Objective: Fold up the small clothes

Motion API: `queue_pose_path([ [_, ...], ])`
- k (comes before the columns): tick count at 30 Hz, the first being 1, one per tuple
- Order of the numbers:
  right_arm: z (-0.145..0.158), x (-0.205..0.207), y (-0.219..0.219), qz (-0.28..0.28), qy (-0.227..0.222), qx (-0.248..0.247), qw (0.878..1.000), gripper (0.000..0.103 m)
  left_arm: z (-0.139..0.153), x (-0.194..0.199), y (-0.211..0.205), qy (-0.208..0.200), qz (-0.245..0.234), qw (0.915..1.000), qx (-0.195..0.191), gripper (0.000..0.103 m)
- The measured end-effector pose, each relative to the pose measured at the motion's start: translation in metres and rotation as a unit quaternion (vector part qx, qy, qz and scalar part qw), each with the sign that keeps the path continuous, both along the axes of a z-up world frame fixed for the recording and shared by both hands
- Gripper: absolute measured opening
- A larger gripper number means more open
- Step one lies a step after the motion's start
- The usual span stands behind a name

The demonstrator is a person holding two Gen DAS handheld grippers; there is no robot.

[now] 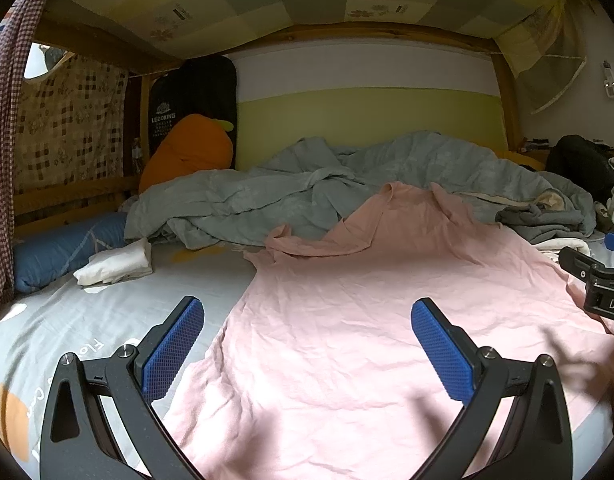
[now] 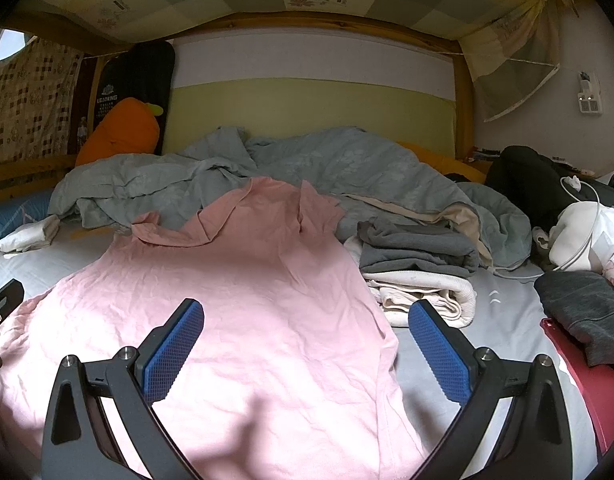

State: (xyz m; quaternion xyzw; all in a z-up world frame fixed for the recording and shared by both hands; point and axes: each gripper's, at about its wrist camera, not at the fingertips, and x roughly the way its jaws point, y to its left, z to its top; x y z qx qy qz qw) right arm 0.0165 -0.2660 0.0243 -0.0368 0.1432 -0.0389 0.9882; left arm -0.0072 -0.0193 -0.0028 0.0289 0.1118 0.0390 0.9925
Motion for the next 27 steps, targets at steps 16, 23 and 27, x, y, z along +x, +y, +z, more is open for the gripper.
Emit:
queue_pose_path([
  [16,0.0003,-0.0015,-0.0029,-0.001,0.002,-0.003,1.000,0.102,0.0002,-0.0023,0.0025,0.003,0.003,1.0000,-0.002,0.103],
  [23,0.0007,-0.0047,-0.0057,-0.002,0.001,-0.007,1.000,0.102,0.0001,-0.0011,0.0037,0.004,0.005,1.0000,-0.001,0.103],
  [27,0.0006,-0.0037,-0.0040,-0.002,0.003,-0.007,1.000,0.102,0.0001,-0.0016,0.0053,0.004,0.001,1.0000,0.001,0.103],
])
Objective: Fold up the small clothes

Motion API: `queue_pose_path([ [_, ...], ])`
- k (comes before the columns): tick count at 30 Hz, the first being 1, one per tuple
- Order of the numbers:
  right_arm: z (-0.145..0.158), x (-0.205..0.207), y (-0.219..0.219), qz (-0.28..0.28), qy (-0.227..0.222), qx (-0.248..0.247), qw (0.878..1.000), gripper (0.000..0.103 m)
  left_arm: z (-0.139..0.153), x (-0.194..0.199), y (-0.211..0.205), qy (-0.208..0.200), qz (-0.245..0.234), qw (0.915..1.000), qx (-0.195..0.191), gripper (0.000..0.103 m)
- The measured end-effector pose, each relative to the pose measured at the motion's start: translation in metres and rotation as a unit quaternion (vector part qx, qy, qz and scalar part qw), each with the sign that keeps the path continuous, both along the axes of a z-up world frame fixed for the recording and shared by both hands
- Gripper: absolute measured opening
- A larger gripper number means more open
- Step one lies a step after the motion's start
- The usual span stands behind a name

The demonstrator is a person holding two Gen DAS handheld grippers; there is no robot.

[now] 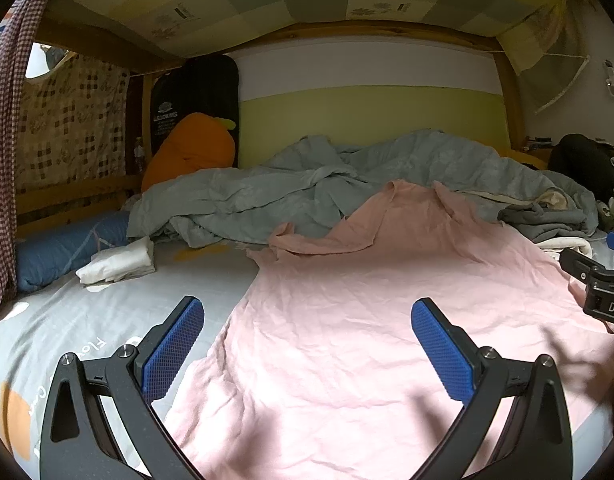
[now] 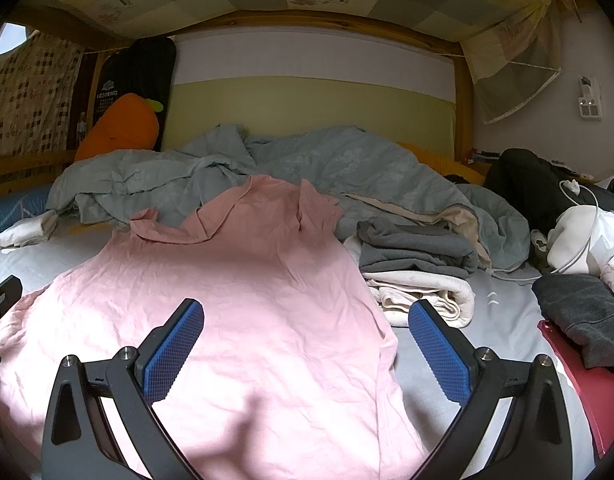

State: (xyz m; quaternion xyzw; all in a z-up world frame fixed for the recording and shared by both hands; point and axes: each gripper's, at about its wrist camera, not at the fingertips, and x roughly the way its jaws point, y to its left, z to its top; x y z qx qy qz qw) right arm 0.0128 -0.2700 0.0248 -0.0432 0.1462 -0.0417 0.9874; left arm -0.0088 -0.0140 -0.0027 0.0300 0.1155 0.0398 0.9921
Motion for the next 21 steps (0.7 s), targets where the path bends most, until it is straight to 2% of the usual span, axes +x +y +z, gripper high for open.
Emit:
queue_pose_path([
  [21,0.0005,0.0002,0.0005,0.002,0.001,-0.002,1.000,0.102,-0.0004,-0.0007,-0.0004,0.000,0.000,1.0000,0.001,0.103],
])
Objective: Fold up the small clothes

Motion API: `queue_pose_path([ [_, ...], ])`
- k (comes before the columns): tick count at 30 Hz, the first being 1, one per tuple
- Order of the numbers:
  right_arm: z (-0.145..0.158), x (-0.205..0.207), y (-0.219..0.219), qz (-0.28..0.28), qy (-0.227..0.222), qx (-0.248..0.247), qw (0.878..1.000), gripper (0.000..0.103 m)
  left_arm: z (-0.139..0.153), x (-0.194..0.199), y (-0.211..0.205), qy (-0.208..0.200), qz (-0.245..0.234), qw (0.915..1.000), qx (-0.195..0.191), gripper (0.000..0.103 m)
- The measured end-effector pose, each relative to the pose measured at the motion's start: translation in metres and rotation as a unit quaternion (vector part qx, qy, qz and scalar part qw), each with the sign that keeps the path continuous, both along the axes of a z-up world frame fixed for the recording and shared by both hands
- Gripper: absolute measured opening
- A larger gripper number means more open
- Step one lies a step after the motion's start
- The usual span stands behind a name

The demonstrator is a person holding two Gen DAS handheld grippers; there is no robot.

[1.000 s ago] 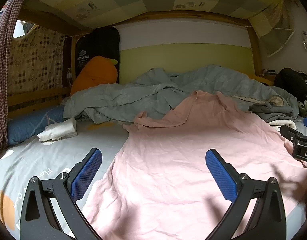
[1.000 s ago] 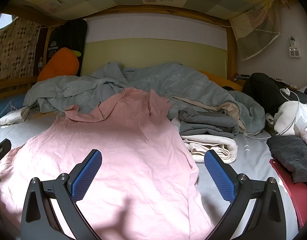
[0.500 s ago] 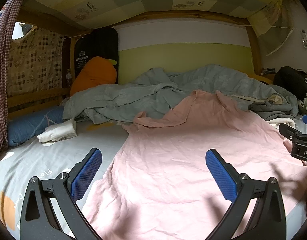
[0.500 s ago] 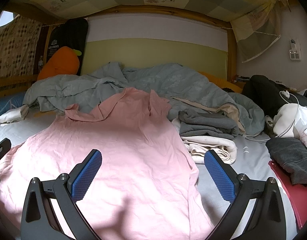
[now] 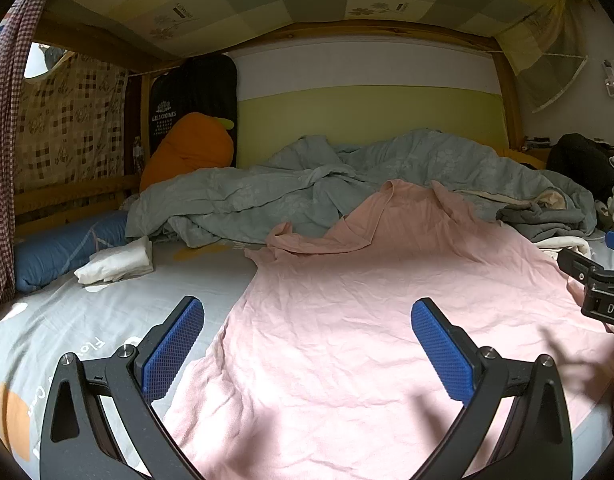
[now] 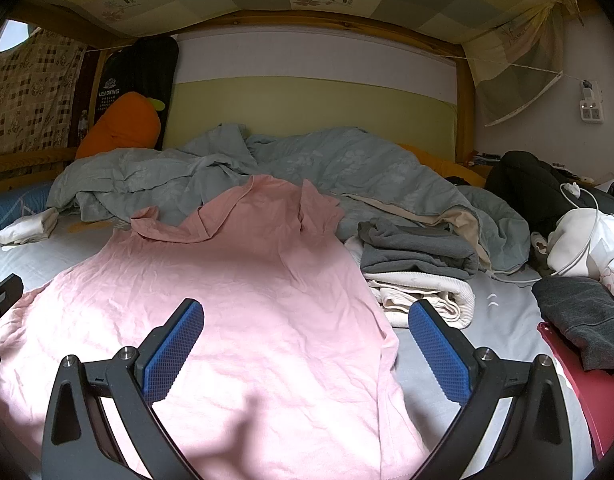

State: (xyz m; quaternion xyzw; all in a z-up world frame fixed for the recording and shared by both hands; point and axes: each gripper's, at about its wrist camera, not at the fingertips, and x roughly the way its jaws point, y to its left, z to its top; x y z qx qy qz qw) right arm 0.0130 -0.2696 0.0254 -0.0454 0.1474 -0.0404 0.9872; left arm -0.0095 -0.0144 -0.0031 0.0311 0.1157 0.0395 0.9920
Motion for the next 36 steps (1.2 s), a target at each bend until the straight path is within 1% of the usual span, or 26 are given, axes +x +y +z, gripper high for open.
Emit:
queue_pose_path([
  [5,0.001,-0.002,0.000,-0.001,0.000,-0.006,1.000,0.102,0.002,0.001,-0.003,-0.001,0.000,1.0000,-0.001,0.103],
  [8,0.004,-0.003,0.005,0.003,0.004,-0.010,1.000,0.102,0.006,-0.004,-0.002,-0.010,-0.003,0.9999,-0.001,0.103],
  [10,0.008,-0.005,0.007,0.003,0.005,-0.011,1.000,0.102,0.012,-0.010,-0.004,-0.018,-0.003,0.9998,0.010,0.103],
  [12,0.014,-0.010,0.012,0.010,-0.001,-0.013,1.000,0.102,0.017,-0.019,-0.007,-0.033,-0.003,0.9990,0.030,0.103],
  [15,0.021,-0.018,0.023,0.019,-0.011,-0.027,0.999,0.102,0.026,-0.033,-0.009,-0.053,0.000,0.9974,0.049,0.103],
  [17,0.025,-0.024,0.028,0.023,-0.017,-0.036,0.999,0.102,0.033,-0.038,-0.010,-0.050,0.006,0.9972,0.054,0.103],
  [18,0.027,-0.027,0.032,0.024,-0.018,-0.038,0.999,0.102,0.037,-0.041,-0.010,-0.050,0.003,0.9973,0.053,0.103],
  [20,0.031,-0.032,0.034,0.026,-0.020,-0.038,0.999,0.102,0.044,-0.051,-0.009,-0.064,-0.006,0.9967,0.050,0.103],
  [22,0.036,-0.041,0.038,0.024,-0.031,-0.041,0.998,0.102,0.052,-0.061,-0.009,-0.079,-0.010,0.9957,0.048,0.103],
  [25,0.044,-0.052,0.042,0.032,-0.040,-0.045,0.998,0.102,0.061,-0.068,-0.008,-0.083,-0.015,0.9959,0.033,0.103],
  [27,0.050,-0.059,0.045,0.035,-0.048,-0.049,0.997,0.102,0.064,-0.070,-0.006,-0.079,-0.028,0.9964,0.014,0.103],
  [28,0.052,-0.062,0.045,0.035,-0.051,-0.052,0.997,0.102,0.064,-0.071,-0.005,-0.077,-0.028,0.9966,0.011,0.103],
  [31,0.056,-0.069,0.044,0.034,-0.041,-0.057,0.997,0.102,0.063,-0.074,-0.006,-0.069,-0.020,0.9972,0.019,0.103],
  [32,0.056,-0.069,0.041,0.032,-0.027,-0.055,0.998,0.102,0.060,-0.074,-0.004,-0.055,-0.015,0.9983,0.015,0.103],
  [33,0.056,-0.068,0.037,0.029,-0.014,-0.050,0.998,0.102,0.052,-0.072,0.002,-0.023,-0.009,0.9997,-0.002,0.103],
  [34,0.054,-0.069,0.030,0.024,0.001,-0.040,0.999,0.102,0.044,-0.071,0.006,0.002,-0.014,0.9996,-0.023,0.103],
  [35,0.052,-0.071,0.022,0.019,0.012,-0.030,0.999,0.102,0.033,-0.069,0.013,0.028,-0.022,0.9982,-0.048,0.103],
  [36,0.048,-0.072,0.013,0.011,0.024,-0.023,0.999,0.102,0.021,-0.065,0.019,0.053,-0.019,0.9961,-0.068,0.103],
])
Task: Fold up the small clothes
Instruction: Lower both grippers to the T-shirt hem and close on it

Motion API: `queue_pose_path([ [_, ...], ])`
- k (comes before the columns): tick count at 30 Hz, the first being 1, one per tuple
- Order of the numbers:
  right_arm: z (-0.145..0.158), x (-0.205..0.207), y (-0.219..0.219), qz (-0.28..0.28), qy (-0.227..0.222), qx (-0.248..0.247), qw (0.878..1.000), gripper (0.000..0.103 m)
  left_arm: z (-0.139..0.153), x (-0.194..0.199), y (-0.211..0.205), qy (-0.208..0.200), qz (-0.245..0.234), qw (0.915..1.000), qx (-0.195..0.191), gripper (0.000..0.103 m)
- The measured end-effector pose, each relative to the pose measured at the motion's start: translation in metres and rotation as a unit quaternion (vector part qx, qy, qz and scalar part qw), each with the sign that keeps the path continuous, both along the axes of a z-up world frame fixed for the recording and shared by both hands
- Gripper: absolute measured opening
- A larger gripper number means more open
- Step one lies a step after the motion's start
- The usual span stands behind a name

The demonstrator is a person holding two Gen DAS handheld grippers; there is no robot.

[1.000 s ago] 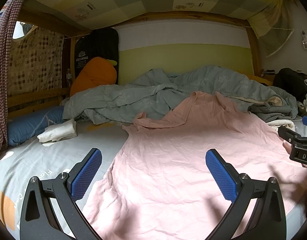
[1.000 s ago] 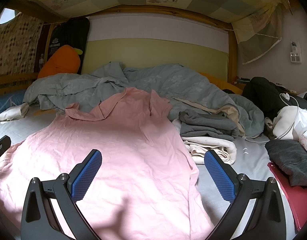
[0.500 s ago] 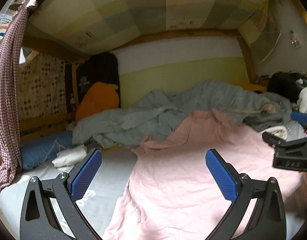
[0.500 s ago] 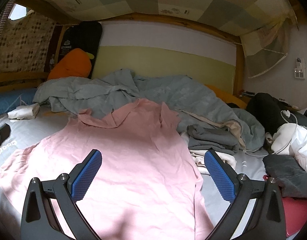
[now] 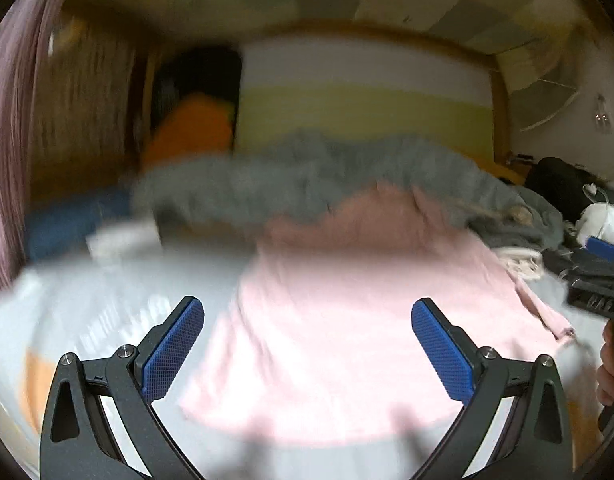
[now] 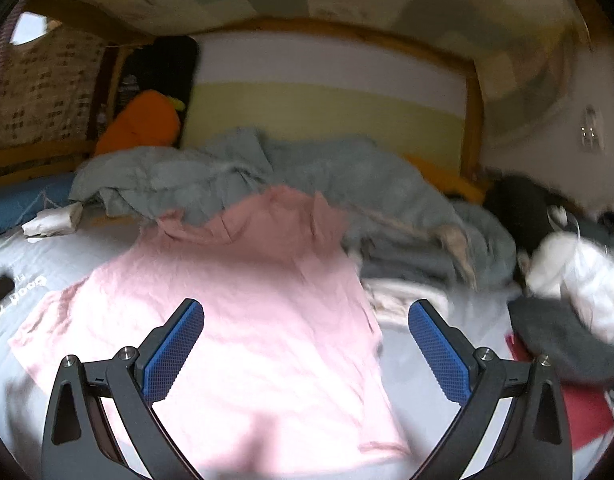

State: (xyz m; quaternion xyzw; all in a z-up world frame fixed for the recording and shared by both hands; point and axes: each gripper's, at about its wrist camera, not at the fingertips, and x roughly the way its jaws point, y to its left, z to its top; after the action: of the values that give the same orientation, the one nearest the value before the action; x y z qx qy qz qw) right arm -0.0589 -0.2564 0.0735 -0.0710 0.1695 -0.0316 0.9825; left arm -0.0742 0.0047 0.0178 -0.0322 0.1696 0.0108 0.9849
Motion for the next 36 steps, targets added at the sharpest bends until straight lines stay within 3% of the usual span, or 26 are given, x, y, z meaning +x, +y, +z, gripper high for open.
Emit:
queue_pose_path([
  [3,-0.015,-0.007,-0.033,-0.035,0.035,0.032,0.998,0.102,-0.017,0.021,0.010,0.060,0.021,0.9979,-0.014,0.103],
  [6,-0.032,-0.005,-0.064,-0.056,0.082,0.067,0.993,0.102,-0.026,0.026,0.020,0.075,0.041,0.9961,-0.021,0.103],
  [9,-0.047,0.002,-0.068,-0.066,0.110,0.028,0.991,0.099,-0.033,0.034,0.026,0.107,0.048,0.9928,-0.027,0.100],
  [11,-0.058,0.007,-0.069,-0.063,0.137,0.034,0.988,0.097,-0.037,0.040,0.030,0.130,0.045,0.9892,-0.051,0.097],
  [15,-0.068,0.018,-0.081,-0.065,0.166,0.067,0.982,0.079,-0.047,0.038,0.039,0.159,0.063,0.9832,-0.063,0.090],
  [18,-0.070,0.021,-0.080,-0.082,0.169,0.036,0.982,0.073,-0.056,0.022,0.048,0.153,0.068,0.9829,-0.076,0.089],
  [19,-0.074,0.026,-0.077,-0.086,0.187,0.005,0.979,0.073,-0.061,0.018,0.051,0.156,0.072,0.9820,-0.079,0.089],
  [21,-0.085,0.034,-0.072,-0.055,0.235,-0.054,0.969,0.071,-0.069,0.015,0.057,0.171,0.081,0.9779,-0.089,0.089],
  [22,-0.085,0.033,-0.070,-0.044,0.234,-0.070,0.969,0.070,-0.071,0.016,0.060,0.177,0.084,0.9760,-0.095,0.089],
  [24,-0.080,0.032,-0.073,-0.044,0.230,-0.069,0.970,0.068,-0.070,0.016,0.062,0.178,0.090,0.9753,-0.095,0.089],
  [29,-0.078,0.037,-0.113,-0.131,0.231,-0.014,0.964,0.042,-0.073,0.017,0.064,0.181,0.109,0.9739,-0.085,0.089],
  [30,-0.077,0.036,-0.124,-0.146,0.231,0.010,0.962,0.029,-0.073,0.016,0.063,0.180,0.110,0.9738,-0.085,0.088],
  [31,-0.076,0.035,-0.132,-0.154,0.232,0.035,0.960,0.024,-0.072,0.016,0.063,0.178,0.111,0.9740,-0.085,0.086],
  [34,-0.072,0.030,-0.132,-0.123,0.228,0.061,0.964,0.022,-0.071,0.016,0.068,0.173,0.098,0.9741,-0.108,0.066],
  [36,-0.070,0.029,-0.126,-0.091,0.227,0.082,0.966,0.022,-0.071,0.015,0.073,0.171,0.098,0.9721,-0.127,0.047],
])
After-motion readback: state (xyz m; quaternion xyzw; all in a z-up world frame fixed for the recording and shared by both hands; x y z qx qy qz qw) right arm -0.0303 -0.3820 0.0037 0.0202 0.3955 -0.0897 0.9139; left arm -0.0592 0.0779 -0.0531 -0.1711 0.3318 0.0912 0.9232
